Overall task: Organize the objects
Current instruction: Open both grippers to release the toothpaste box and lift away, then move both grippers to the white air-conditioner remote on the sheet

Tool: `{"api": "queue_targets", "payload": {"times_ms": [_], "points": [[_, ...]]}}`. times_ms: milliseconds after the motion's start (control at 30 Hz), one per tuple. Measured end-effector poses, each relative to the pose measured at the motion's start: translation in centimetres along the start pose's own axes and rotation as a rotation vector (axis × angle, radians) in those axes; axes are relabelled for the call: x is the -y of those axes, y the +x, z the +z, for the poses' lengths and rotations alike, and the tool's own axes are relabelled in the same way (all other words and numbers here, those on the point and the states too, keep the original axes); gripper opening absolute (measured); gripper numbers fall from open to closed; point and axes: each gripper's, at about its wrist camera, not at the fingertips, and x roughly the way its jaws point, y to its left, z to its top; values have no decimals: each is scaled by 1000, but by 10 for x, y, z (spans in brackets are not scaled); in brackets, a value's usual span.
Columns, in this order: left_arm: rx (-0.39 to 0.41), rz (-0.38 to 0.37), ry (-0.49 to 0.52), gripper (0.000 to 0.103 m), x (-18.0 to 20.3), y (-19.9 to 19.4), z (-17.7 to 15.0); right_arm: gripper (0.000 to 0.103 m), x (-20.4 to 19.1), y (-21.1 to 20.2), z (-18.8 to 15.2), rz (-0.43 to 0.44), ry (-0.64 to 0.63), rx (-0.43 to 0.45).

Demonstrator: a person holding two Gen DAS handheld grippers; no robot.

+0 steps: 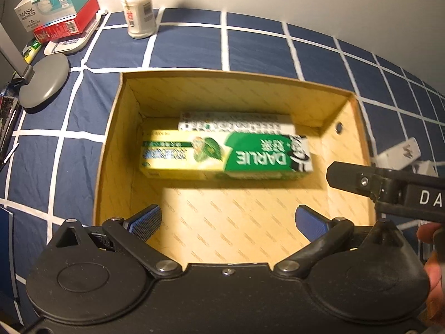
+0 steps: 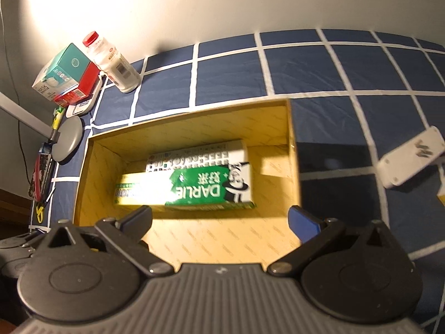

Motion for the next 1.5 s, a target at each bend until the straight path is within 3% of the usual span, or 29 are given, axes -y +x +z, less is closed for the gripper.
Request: {"api": "queue_targets", "payload": {"times_ms": [467,833,1133,1500], "points": [[6,-33,72,103,79,-8,-45,103,76,-49,-44,-46,46,33],[-13,-50,5,103,153,2,-87,103,154,-69,-63,-49,1,-18],[-45,-46,-66,103,197,27,-113,103,201,-61,-73,-23,-55,-83],[-101,-44,-110,103,220,74,-129,103,236,-22,-81,12,-73,-170]]}}
